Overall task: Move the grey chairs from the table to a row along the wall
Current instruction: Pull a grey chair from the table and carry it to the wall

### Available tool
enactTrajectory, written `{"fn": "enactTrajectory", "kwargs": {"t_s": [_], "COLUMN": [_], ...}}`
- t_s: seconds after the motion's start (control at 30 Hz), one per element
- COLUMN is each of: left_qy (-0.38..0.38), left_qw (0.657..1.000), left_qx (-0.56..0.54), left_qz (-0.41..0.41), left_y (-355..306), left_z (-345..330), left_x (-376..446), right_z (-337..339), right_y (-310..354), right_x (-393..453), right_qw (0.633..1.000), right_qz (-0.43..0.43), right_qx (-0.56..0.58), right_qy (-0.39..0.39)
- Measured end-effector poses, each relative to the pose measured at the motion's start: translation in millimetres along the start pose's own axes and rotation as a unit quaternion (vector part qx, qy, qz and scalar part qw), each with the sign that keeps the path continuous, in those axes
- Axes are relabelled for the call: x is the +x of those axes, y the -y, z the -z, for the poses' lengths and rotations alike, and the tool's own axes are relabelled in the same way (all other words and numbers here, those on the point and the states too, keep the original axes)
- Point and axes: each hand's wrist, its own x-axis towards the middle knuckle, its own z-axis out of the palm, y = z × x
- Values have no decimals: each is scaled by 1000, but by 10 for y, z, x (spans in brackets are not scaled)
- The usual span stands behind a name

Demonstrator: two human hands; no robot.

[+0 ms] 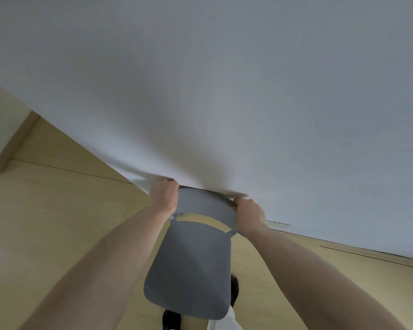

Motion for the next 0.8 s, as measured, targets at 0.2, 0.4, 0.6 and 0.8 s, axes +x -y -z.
{"fn": "enactTrajectory", "kwargs": {"t_s": [0.2,0.4,0.6,0.8], "left_qy": [46,59,55,34], "left_qw": [999,997,996,988], "left_qx": [-17,21,40,42], "left_qz": [-15,-36,-66,-146], "left_y": [54,222,397,390], "left_z": [-102,-54,72,234], "left_x": [-240,-876,-1443,-1731], "right_z": [4,-42,-40,-91], "right_y": [25,117,212,370], "right_x": [-56,-565,-1294,-2011], "right_qw": [999,999,999,997], "right_qz": [10,-1,-9,-40], "right_qx": [-10,23,19,71], "right_qy": [30,38,50,-8]}}
